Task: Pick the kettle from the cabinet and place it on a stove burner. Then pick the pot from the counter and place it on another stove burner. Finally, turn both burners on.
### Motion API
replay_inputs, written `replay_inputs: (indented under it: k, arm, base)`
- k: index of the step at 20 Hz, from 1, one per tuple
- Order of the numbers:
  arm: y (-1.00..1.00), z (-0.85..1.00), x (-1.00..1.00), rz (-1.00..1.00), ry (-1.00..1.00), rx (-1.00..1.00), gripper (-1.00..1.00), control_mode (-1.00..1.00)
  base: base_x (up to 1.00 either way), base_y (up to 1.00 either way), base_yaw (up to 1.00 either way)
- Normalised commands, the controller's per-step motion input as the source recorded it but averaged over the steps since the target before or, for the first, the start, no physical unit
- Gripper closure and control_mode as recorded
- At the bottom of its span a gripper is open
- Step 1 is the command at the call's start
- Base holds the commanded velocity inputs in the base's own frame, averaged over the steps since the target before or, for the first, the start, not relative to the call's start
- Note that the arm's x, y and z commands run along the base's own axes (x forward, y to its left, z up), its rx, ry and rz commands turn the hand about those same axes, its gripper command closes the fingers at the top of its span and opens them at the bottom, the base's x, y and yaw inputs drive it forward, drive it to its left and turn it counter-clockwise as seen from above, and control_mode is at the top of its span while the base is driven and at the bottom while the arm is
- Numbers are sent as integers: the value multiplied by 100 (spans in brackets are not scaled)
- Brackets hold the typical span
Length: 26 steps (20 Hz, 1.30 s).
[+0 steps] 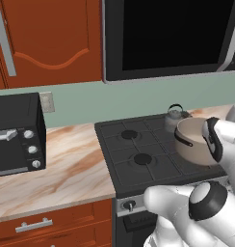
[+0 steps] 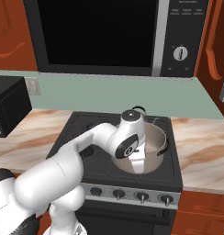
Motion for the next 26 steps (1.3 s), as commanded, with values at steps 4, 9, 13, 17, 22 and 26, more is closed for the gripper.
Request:
replay_inputs:
  k: [4, 9, 13, 17, 22, 26]
  arm:
    - [-12, -9, 11, 0, 0, 0, 100, -100]
    - [-8, -9, 15, 0, 0, 0, 100, -100]
    - [-1, -8, 18, 0, 0, 0, 100, -100]
    - [0, -1, 15, 0, 0, 0, 100, -100]
    - [-1, 0, 12, 0, 0, 0, 100, -100]
    - [-2, -1, 6, 0, 0, 0, 100, -100]
  base:
    - [0, 0, 0]
    - [0, 0, 0]
    - [0, 0, 0]
    - [0, 0, 0]
    - [0, 0, 0]
    - [0, 0, 0]
